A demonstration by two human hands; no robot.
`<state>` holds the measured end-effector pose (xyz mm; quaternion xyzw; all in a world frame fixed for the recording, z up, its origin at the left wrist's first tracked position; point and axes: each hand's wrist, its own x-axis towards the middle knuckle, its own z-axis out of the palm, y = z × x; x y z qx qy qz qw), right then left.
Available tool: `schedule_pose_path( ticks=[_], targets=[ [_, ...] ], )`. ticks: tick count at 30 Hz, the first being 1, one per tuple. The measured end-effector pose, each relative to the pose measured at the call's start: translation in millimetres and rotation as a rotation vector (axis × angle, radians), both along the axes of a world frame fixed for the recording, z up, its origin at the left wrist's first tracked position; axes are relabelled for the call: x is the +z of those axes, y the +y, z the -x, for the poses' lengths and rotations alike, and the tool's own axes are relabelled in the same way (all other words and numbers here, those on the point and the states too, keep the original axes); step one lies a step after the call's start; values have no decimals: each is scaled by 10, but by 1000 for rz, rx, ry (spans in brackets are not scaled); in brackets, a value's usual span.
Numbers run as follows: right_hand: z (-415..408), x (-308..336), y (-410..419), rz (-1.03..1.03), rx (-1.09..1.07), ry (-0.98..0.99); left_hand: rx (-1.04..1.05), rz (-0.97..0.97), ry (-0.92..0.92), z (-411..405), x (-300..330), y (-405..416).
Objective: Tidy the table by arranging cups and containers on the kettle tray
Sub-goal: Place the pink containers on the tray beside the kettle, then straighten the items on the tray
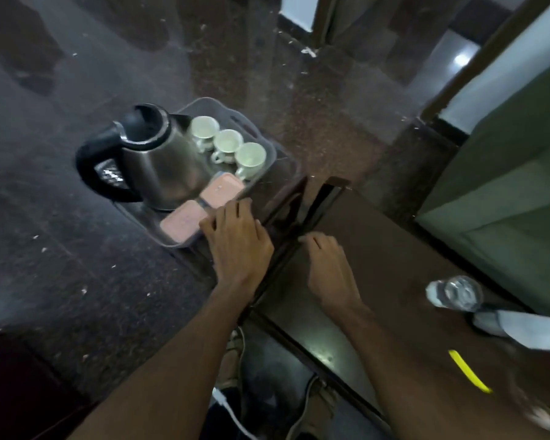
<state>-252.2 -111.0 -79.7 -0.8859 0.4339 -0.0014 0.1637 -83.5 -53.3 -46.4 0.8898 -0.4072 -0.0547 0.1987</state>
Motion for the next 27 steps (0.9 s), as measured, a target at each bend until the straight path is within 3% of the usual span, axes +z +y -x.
schedule_pose_path(
  ticks=[6, 12, 18, 24, 27],
  targets=[
    [2225, 86, 264, -76, -322, 247, -282, 6, 172, 1611, 81, -283],
    [3718, 180, 557, -109, -605, 378, -538, -170, 263, 2928, -140, -204],
    [4203, -56, 871, -169, -733, 247, -716, -378, 226, 3625, -446, 39],
    [4223, -400, 849, -189, -710, 181, -626, -564, 73, 3600, -860, 341],
    [4078, -651, 983, -258, -575, 154, -596, -610, 63, 3478, -1010, 427]
  ],
)
